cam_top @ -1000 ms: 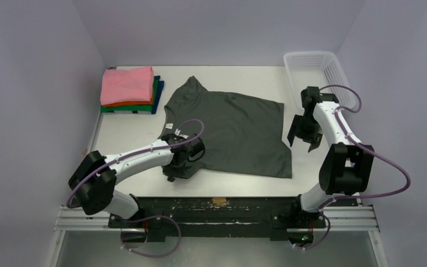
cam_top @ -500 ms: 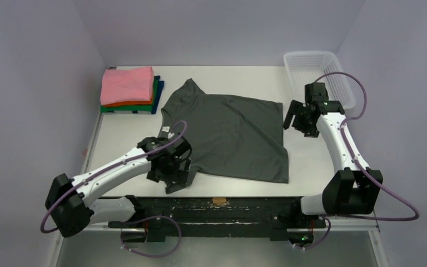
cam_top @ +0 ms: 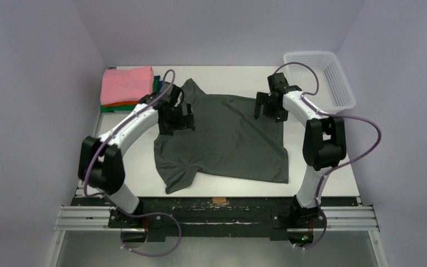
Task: Fold and stack the t-shirts
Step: Flatten out the tshirt
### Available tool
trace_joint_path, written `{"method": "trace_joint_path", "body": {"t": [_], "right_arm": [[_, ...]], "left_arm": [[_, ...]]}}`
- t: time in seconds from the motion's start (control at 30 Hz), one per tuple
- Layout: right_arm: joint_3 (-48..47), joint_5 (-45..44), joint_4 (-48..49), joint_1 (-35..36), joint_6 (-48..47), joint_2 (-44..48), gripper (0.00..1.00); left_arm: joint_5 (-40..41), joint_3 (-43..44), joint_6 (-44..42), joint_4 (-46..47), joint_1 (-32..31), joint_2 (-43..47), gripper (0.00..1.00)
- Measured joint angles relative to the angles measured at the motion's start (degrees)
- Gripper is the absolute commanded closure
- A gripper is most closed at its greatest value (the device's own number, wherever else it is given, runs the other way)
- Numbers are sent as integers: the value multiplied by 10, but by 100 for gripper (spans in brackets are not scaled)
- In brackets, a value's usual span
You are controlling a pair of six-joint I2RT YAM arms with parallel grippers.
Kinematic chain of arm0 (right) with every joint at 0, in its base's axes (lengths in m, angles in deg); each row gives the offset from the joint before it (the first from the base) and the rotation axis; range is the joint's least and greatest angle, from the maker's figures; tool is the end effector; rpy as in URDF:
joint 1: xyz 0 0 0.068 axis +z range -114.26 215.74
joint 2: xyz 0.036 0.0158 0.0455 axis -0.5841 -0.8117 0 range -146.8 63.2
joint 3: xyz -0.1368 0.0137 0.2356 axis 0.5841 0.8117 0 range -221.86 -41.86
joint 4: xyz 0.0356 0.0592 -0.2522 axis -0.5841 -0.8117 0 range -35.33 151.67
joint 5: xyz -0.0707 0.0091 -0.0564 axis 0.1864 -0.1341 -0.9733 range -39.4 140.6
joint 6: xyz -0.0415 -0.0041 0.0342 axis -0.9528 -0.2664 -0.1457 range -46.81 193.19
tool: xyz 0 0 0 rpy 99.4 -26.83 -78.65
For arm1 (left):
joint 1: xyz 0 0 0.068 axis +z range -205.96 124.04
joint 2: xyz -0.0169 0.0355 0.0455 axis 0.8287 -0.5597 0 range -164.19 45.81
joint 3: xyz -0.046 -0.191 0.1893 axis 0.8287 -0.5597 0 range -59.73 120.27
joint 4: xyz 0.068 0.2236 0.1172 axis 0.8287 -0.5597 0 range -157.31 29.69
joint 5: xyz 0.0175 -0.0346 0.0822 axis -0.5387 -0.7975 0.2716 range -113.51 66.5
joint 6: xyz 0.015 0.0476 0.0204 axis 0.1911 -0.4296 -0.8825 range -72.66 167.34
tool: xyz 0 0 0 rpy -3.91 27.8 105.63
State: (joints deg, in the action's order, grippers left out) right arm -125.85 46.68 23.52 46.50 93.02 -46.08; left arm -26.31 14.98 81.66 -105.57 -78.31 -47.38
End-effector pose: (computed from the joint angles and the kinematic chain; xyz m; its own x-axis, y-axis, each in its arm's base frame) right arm 0.3967 0.0729 0.2143 -0.8796 0.1773 -0.4414 0.1512 0.9840 0.0941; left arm 0.3087 -0.1287 0.2582 -0.9104 -0.2347 -0.3407 -0.1375 0.9483 -0.2859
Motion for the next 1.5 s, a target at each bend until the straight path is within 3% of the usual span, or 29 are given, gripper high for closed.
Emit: {"method": "trace_joint_path", "body": {"t": [0.13, 0.37, 0.77, 0.97, 1.17, 1.23, 1.37, 1.4, 1.5], "right_arm": [[-66, -2, 10, -2, -3, -83, 11], [-157, -30, 14, -3, 1, -172, 11], [-461, -15, -37, -36, 25, -351, 11], [-491, -10, -20, -43, 15, -370, 10], [-495, -3, -11, -39, -24, -366, 9], [-473, 1, -4, -33, -35, -346, 9], [-371, 4, 2, -14, -46, -243, 12], [-326, 5, 10, -7, -46, -196, 12], [-204, 4, 38, 9, -40, -65, 14]], "left_arm": [[-36, 87, 0, 34, 31, -146, 0], [-68, 260, 38, 45, 53, -321, 0], [-101, 545, 93, -34, 92, -497, 0], [-126, 597, 112, -37, 114, -529, 0], [-136, 592, 101, -26, 127, -523, 0], [-135, 547, 88, -16, 128, -489, 0], [-114, 346, 58, 14, 124, -322, 0], [-102, 262, 52, 19, 122, -243, 0], [-76, 127, 50, 24, 116, -76, 0]]}}
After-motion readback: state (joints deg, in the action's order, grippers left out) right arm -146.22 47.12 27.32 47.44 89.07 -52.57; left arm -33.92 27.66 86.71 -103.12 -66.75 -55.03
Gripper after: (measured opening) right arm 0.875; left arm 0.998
